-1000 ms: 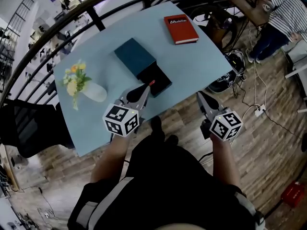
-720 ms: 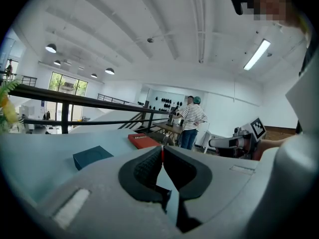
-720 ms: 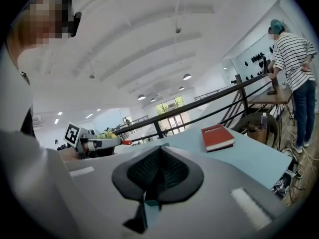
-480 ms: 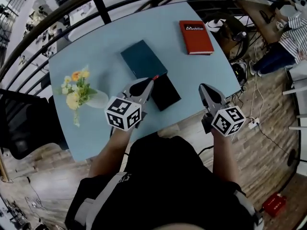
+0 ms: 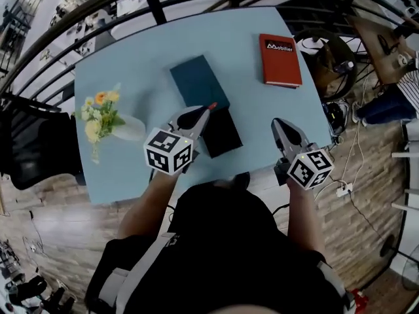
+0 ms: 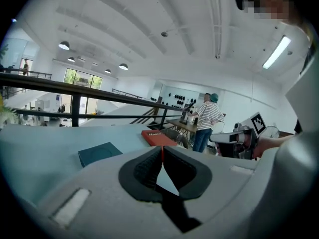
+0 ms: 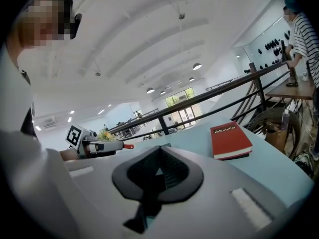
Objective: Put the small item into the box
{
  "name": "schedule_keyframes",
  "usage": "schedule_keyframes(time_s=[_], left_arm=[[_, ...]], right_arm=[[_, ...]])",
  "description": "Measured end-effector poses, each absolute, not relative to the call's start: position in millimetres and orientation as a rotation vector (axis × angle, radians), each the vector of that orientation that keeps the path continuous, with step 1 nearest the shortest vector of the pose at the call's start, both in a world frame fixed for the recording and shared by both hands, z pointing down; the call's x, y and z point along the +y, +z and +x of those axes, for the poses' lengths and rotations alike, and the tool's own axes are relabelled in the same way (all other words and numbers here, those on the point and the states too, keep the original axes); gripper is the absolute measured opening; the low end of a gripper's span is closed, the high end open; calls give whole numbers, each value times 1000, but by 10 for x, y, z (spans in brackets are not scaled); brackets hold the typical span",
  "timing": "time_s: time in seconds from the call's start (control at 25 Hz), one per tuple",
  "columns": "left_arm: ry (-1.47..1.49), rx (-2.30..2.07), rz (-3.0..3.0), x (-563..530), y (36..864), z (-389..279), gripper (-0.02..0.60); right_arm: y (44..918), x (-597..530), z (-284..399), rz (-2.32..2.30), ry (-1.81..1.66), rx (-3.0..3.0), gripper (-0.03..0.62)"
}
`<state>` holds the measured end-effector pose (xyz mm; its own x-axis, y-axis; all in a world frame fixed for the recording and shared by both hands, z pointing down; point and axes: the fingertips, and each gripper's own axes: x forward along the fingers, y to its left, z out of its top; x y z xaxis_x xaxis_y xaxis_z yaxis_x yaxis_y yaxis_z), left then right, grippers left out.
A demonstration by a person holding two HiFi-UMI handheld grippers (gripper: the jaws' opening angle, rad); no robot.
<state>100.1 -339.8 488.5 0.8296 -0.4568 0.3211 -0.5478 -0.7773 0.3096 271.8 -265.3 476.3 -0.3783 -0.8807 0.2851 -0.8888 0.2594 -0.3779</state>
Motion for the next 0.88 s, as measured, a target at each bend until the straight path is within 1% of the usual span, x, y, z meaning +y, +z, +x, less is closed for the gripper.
schedule_keyframes(time_s=[0.2,0.28,0.52,0.64,0.88], left_arm=[[359,-861,2588,-3246,4902,1192,18],[372,-890,2570,-3163,4941,1285,20],[372,-925,2497,-2984,5104,1450,19],[431,-912,2466,-2976,5281,1422,20],[523,-855,2446,-2994,5625,1446,20]], right_arm=[[4824,-2603,3191,1706,785,-2512,2],[4842,-2609,3251,1680,813,-2543,2],[4800,-2577,3156,1526,768,-2611,2],[4846,-2550,3167,1529,791,-2590,2],[5033,-2546,2949,1456,834,-2566,2]])
